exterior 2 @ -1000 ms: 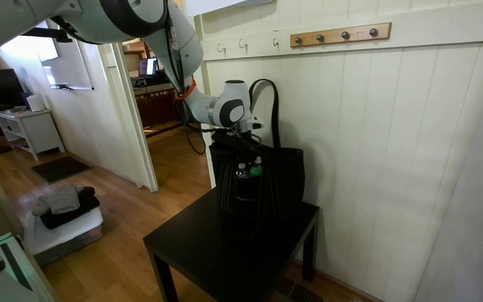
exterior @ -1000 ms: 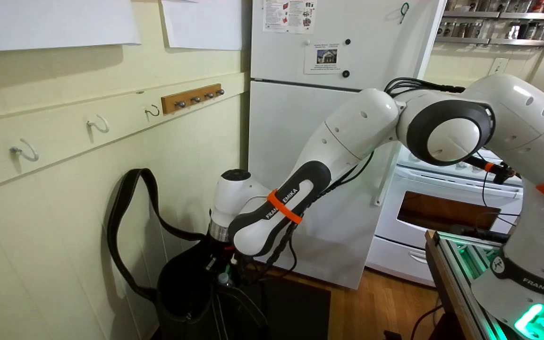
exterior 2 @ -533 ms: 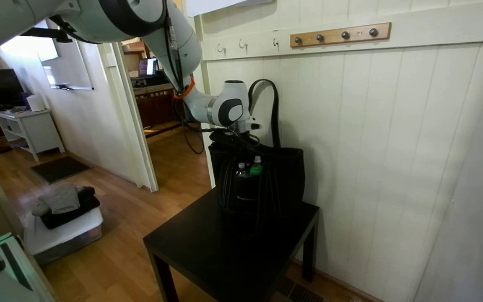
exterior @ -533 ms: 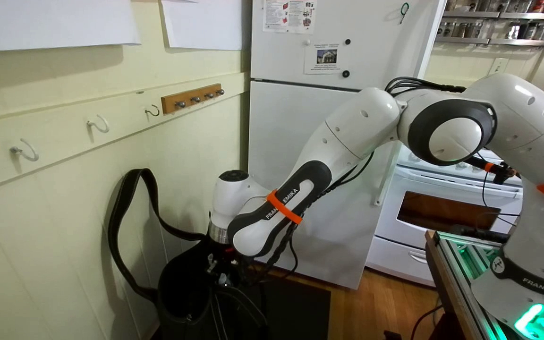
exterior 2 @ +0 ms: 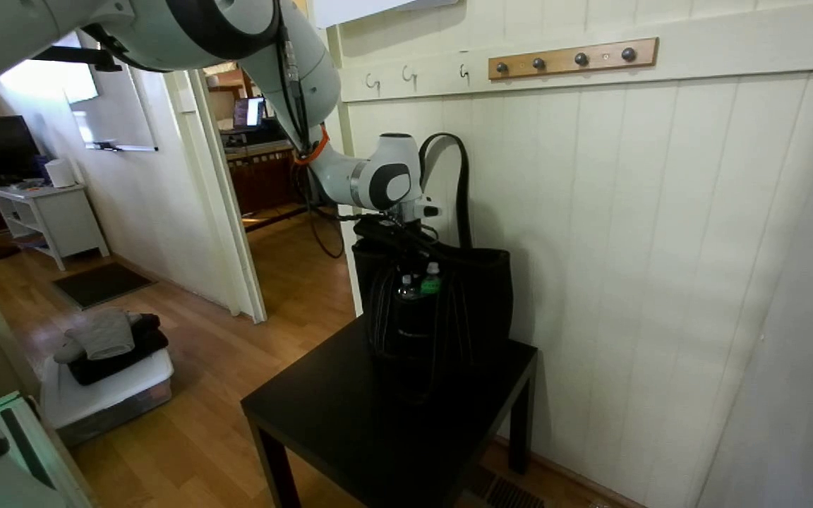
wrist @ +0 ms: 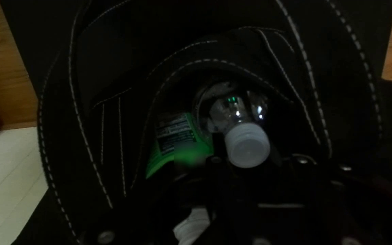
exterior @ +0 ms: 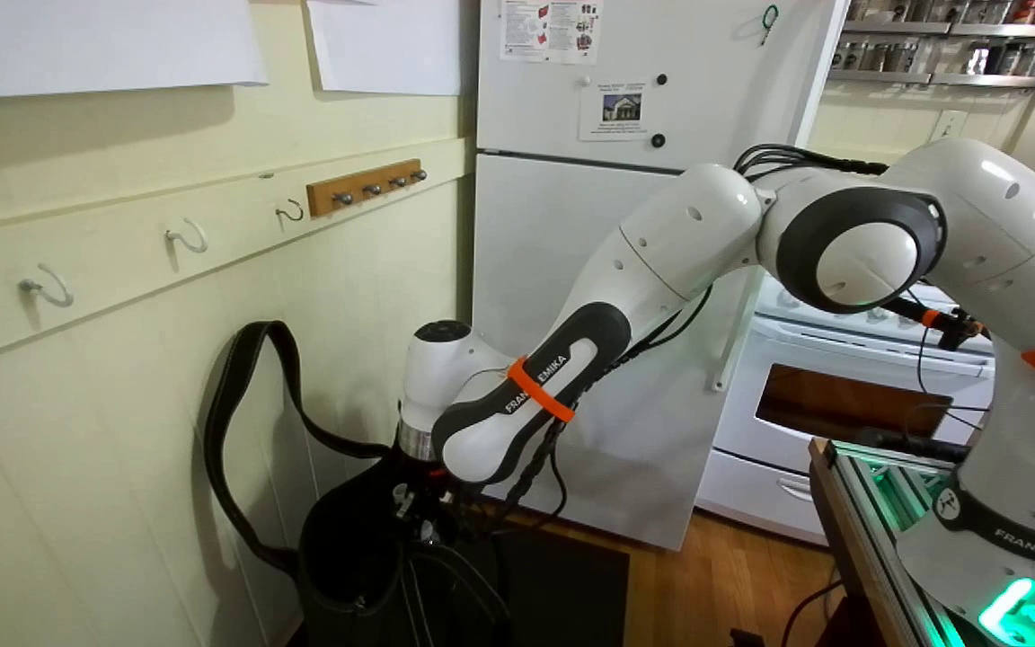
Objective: Move the bottles from the bag to the cabinet
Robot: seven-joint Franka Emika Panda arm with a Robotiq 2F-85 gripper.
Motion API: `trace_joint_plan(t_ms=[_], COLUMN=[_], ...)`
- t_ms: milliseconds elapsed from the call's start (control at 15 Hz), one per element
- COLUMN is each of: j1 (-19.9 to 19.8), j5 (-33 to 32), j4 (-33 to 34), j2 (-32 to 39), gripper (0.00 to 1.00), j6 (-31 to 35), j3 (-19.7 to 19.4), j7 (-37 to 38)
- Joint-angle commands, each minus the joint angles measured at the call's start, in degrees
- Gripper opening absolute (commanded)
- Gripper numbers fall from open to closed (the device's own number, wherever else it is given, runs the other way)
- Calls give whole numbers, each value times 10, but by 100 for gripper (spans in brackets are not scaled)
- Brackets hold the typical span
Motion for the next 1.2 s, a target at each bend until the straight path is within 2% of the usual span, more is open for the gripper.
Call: trace_joint_plan(t_ms=[0, 133, 267, 333, 600, 667, 1133], j1=[7, 8, 7, 7, 6, 6, -1], j5=[-14, -14, -13, -13, -12, -13, -12], j4=[0, -3, -3, -2, -1, -1, -32], j2=[-8, -11, -12, -12, -13, -13, -49], gripper=[65, 79, 42, 41, 10, 7, 8], j6=[-26, -28, -30, -32, -47, -50, -40], j3=[-6, -5, -4, -4, -3, -4, 1], j7=[21, 20, 19, 19, 20, 20, 6])
